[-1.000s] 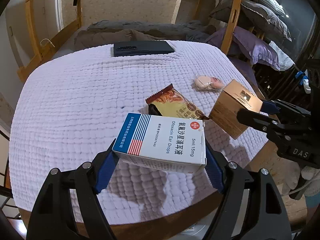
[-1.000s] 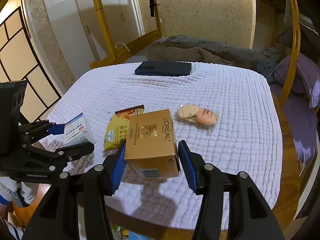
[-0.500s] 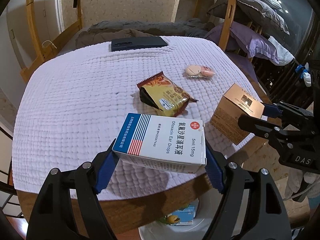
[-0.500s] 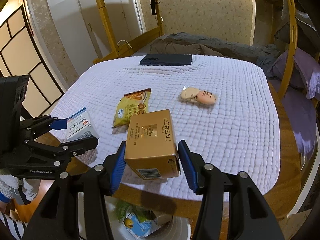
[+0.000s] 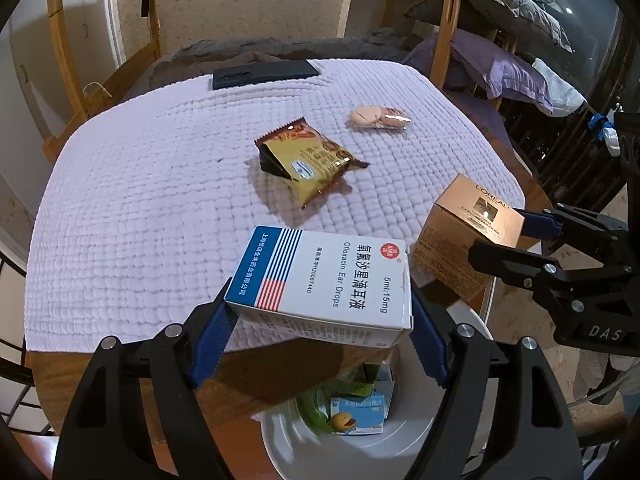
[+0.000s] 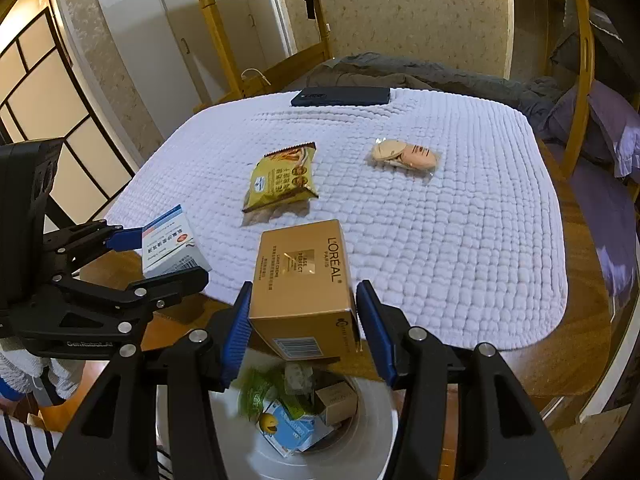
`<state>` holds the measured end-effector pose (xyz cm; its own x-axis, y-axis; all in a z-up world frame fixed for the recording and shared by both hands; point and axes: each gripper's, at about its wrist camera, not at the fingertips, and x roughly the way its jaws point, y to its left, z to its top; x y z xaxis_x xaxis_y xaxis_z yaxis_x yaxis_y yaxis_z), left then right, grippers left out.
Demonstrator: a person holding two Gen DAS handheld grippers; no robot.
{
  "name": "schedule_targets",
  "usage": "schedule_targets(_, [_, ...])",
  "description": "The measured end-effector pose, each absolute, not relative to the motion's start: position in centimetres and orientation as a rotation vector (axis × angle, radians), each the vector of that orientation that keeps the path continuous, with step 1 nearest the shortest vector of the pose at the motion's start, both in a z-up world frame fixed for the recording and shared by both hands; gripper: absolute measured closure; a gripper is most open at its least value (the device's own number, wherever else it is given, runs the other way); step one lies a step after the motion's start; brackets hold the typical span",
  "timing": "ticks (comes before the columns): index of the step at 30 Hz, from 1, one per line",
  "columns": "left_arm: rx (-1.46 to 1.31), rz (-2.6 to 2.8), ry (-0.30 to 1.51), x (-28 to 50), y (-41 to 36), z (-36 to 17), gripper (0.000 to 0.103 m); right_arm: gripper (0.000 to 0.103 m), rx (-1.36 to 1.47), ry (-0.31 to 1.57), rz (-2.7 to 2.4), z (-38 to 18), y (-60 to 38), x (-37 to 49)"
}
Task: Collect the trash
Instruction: 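Carry the ear drops box with the left gripper while the right gripper carries the L'Oreal box over the bin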
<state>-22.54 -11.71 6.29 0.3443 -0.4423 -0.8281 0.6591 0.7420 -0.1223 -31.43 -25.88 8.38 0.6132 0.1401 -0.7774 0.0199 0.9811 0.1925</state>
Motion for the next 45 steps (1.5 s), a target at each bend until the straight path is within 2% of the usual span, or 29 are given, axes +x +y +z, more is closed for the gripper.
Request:
schedule_targets(24, [0.324,-0.763,1.037,-27.7,-11.0,5.0,0.024,0.052,0.211,0.955,0.093,7.5,-24.2,-35.8])
schedule_targets(45, [0.332,-0.760,1.057,-28.4,-10.7,4.6,0.024,0.053,0.217,0.958,0.094,7.3,-23.8,-36.9])
